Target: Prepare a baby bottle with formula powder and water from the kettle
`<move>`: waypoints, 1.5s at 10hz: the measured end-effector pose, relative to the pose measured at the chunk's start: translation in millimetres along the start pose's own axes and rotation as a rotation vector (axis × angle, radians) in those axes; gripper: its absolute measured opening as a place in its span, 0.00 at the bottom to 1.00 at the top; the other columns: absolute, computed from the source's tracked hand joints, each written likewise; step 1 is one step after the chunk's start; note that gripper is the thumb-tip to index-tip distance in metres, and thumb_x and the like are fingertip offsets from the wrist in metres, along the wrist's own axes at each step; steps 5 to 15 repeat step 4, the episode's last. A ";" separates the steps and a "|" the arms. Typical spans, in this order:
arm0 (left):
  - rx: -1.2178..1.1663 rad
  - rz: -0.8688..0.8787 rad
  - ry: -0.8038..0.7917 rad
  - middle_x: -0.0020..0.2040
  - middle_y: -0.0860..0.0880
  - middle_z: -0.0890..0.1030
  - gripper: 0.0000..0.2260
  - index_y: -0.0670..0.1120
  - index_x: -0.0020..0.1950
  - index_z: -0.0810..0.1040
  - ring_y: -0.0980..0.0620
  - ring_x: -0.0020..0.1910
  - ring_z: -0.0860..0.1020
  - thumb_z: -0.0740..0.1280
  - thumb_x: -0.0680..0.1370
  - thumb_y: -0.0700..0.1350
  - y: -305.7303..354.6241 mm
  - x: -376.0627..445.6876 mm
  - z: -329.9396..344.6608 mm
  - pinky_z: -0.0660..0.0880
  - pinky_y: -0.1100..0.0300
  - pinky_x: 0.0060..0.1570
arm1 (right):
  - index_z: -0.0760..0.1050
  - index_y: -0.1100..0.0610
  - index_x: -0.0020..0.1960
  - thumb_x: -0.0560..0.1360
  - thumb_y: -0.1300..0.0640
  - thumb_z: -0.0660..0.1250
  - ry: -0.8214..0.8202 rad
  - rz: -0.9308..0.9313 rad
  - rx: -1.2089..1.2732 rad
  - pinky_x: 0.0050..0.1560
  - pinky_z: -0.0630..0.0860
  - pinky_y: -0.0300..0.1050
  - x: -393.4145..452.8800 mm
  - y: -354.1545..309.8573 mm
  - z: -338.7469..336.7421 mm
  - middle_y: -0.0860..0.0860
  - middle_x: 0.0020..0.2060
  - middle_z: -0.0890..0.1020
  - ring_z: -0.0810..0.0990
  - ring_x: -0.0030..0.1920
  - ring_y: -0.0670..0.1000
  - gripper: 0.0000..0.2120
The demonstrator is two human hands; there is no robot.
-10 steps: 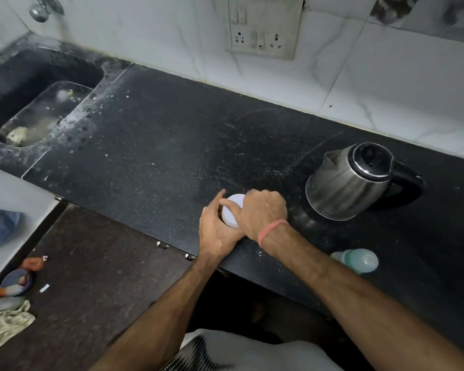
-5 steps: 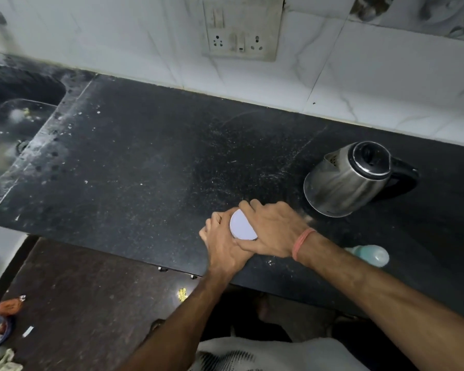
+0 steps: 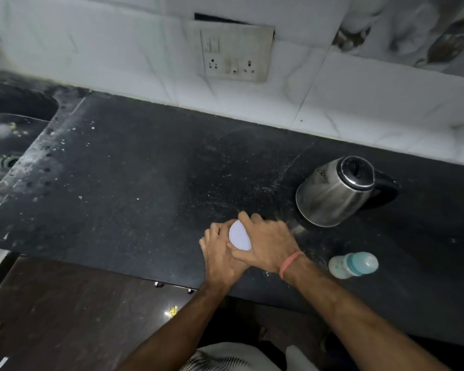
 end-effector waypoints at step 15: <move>-0.074 0.156 -0.031 0.70 0.63 0.75 0.49 0.57 0.86 0.67 0.60 0.72 0.72 0.80 0.70 0.70 24.5 2.8 -39.1 0.77 0.46 0.71 | 0.63 0.44 0.82 0.77 0.18 0.48 0.131 0.126 0.064 0.48 0.80 0.56 -17.1 18.8 -23.9 0.51 0.59 0.85 0.88 0.51 0.59 0.44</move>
Point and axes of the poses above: each hand's wrist, its own x-axis towards the middle knuckle, its own z-axis out of the palm, y = z × x, the point moved 4 cm from there along x, towards the middle knuckle
